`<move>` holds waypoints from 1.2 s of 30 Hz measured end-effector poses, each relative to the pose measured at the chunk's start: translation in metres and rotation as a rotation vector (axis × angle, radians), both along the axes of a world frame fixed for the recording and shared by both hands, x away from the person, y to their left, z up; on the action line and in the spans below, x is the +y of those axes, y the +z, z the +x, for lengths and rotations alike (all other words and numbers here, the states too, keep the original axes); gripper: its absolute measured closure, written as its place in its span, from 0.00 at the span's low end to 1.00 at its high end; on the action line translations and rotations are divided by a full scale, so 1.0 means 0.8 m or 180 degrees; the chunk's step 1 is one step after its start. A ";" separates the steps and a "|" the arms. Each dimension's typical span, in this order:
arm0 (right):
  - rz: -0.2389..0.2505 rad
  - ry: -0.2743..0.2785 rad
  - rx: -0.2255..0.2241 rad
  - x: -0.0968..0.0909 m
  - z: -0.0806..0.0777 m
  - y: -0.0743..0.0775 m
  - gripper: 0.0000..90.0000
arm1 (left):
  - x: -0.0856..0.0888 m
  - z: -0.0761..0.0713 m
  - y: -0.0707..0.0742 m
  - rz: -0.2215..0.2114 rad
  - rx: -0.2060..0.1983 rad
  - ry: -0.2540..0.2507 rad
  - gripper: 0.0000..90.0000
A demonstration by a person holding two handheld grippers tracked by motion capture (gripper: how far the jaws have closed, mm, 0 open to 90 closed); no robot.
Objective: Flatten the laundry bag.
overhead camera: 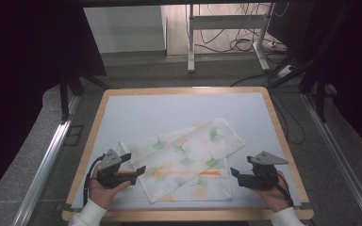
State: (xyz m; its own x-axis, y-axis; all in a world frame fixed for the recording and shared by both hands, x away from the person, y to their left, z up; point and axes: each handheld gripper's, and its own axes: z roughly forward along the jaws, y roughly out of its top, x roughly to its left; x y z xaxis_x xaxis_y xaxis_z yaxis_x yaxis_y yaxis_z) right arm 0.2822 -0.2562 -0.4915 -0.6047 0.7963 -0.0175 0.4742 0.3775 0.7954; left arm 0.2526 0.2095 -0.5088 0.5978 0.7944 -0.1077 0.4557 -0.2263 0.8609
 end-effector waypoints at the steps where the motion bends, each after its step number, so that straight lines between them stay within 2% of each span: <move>1: -0.0034 0.0011 0.0012 0.002 0.001 -0.002 0.23 | 0.000 -0.002 0.000 0.0026 -0.0028 -0.0004 0.24; 4: -0.0121 0.0037 0.0025 0.006 0.001 -0.003 0.23 | -0.001 -0.005 0.000 0.0088 -0.0040 0.0008 0.24; 8: -0.0163 0.0090 0.0007 0.012 0.001 -0.003 0.22 | -0.002 -0.010 0.004 0.0095 -0.0056 -0.0020 0.26; 11: -0.0213 0.0145 0.0002 0.016 -0.002 -0.003 0.23 | -0.009 -0.009 0.004 0.0159 -0.0056 -0.0062 0.26; 14: -0.0171 0.0186 0.0027 0.016 -0.006 -0.001 0.27 | -0.017 -0.009 0.004 0.0240 -0.0068 -0.0106 0.26; 20: -0.0132 0.0238 0.0060 0.015 -0.014 -0.001 0.32 | -0.030 0.001 0.003 0.0206 0.0000 -0.0207 0.28; 24: -0.0067 0.0220 0.0050 0.015 -0.017 0.001 0.37 | -0.028 0.002 0.003 0.0186 -0.0011 -0.0212 0.27; 28: -0.0004 0.0247 0.0055 0.015 -0.019 0.003 0.50 | -0.023 0.001 0.004 0.0156 -0.0057 -0.0193 0.29; 34: 0.0096 0.0298 0.0148 0.014 -0.019 0.004 0.89 | -0.028 0.004 0.003 0.0154 -0.0059 -0.0233 0.30; 36: 0.0109 0.0375 0.0198 0.014 -0.020 0.004 0.97 | -0.032 0.003 0.004 0.0181 -0.0028 -0.0266 0.30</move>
